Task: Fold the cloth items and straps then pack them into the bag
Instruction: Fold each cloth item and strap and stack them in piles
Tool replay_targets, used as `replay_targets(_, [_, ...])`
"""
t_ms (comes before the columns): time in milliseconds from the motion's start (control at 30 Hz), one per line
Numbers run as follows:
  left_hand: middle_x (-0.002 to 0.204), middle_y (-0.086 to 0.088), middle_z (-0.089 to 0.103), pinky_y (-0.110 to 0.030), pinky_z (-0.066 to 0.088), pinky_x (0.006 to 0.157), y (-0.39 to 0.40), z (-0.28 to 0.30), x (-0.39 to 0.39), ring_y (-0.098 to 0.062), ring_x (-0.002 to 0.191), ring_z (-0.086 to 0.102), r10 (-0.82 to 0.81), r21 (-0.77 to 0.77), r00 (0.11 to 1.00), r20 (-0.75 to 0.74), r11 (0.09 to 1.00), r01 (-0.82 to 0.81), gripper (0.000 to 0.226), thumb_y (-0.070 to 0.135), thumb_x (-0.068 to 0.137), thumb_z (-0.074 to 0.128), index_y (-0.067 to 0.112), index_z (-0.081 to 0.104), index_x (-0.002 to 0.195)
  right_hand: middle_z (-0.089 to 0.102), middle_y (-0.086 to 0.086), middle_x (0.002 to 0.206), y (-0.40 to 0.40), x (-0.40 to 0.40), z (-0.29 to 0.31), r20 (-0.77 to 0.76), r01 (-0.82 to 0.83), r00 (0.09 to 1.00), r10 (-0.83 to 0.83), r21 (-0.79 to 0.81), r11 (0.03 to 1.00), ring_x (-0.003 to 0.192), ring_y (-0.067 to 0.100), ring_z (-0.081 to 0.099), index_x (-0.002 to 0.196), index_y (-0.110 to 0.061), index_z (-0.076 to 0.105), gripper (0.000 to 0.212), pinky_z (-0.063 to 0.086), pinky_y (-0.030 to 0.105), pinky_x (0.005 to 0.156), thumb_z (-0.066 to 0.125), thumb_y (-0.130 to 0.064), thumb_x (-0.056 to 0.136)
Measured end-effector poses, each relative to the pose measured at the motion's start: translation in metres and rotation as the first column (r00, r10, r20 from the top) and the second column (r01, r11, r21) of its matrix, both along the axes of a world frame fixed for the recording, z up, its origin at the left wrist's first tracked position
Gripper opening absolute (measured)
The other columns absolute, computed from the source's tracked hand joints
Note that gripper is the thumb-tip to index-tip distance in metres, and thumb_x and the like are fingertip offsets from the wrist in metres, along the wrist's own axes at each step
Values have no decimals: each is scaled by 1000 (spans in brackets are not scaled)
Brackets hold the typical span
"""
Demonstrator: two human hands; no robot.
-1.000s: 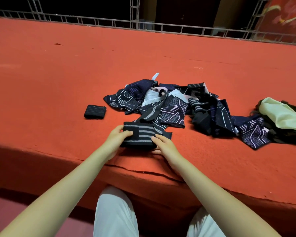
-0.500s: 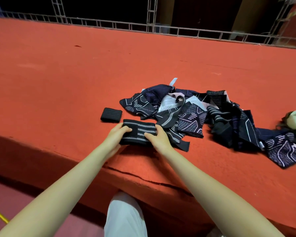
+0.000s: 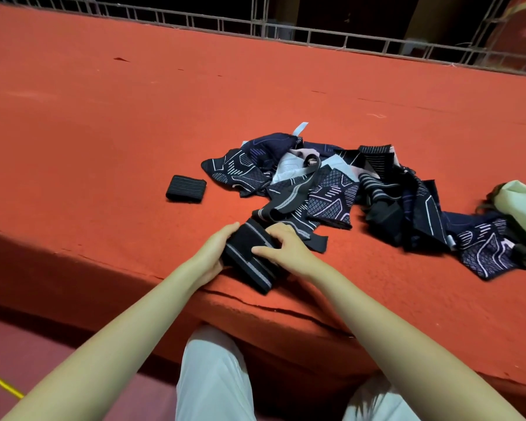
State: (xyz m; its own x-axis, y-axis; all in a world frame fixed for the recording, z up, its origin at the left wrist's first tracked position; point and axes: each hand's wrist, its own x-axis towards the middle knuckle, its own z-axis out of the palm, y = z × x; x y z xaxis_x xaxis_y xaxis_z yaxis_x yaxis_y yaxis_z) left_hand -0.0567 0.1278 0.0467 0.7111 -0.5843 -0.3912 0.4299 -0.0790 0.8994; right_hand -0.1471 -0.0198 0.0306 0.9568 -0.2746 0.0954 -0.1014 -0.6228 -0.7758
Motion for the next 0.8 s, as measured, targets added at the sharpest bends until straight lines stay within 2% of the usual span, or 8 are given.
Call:
replay_targets(67, [93,-6,62,-21,48,56,-1,-2,1,-17,77,60,-22,46,998,62,999,20,18,26,94,52,14,59,105,61,-2,112,2,-7,5,43,-48,998,42,150,987,111,10,51,96,-21,67,11,39,26,97,67,-28,87])
replay_targets(233, [85,-4,64,-23,44,55,4,-7,14,-15,68,59,3,239,958,286,968,-75,13,20,91,51,13,62,95,57,-7,69,-4,-22,11,88,-11,995,-41,515,857,63,10,48,88,-18,50,17,40,21,58,65,-10,86])
replay_targets(300, [91,-9,66,-27,47,64,6,-6,17,-18,74,60,-10,295,935,354,950,-101,11,14,91,51,11,61,94,56,-5,64,-10,-26,13,49,10,998,-42,518,855,58,13,40,90,-19,47,20,36,24,52,62,-6,87])
replay_targets(433, [110,-12,65,-30,46,80,0,-10,18,-23,95,60,-113,400,890,441,913,-82,22,11,91,52,10,60,112,59,-1,74,-16,-30,17,-29,39,999,-34,239,970,59,9,46,94,-21,57,12,40,21,57,59,-10,90])
replay_targets(500, [118,-13,59,-34,42,93,-2,-13,14,-29,111,53,-225,544,762,607,817,-192,36,16,91,53,14,55,126,57,-4,71,-14,-25,14,-48,125,992,-120,137,983,56,4,47,95,-20,58,9,38,17,54,58,-12,90])
replay_targets(567, [119,-10,55,-36,37,98,0,-13,4,-30,115,44,-256,490,548,796,804,-337,37,21,92,52,18,55,128,57,-6,71,-11,-18,8,-66,209,977,-205,76,975,57,3,49,94,-19,61,8,39,17,55,59,-14,89])
replay_targets(667, [108,-1,60,-28,38,90,2,-10,-21,-21,106,50,-240,316,343,908,930,-189,25,20,90,57,20,65,113,67,0,88,-11,-9,-6,-105,208,972,-209,-17,978,76,10,58,95,-17,65,9,43,22,72,62,-17,87])
replay_targets(800, [104,4,63,-27,40,86,5,-22,-36,-19,104,55,-493,510,160,855,855,-89,27,38,85,63,25,69,108,67,-3,96,-15,-12,-13,-110,163,979,-170,-73,984,87,11,58,100,-17,67,14,44,26,81,64,-19,86])
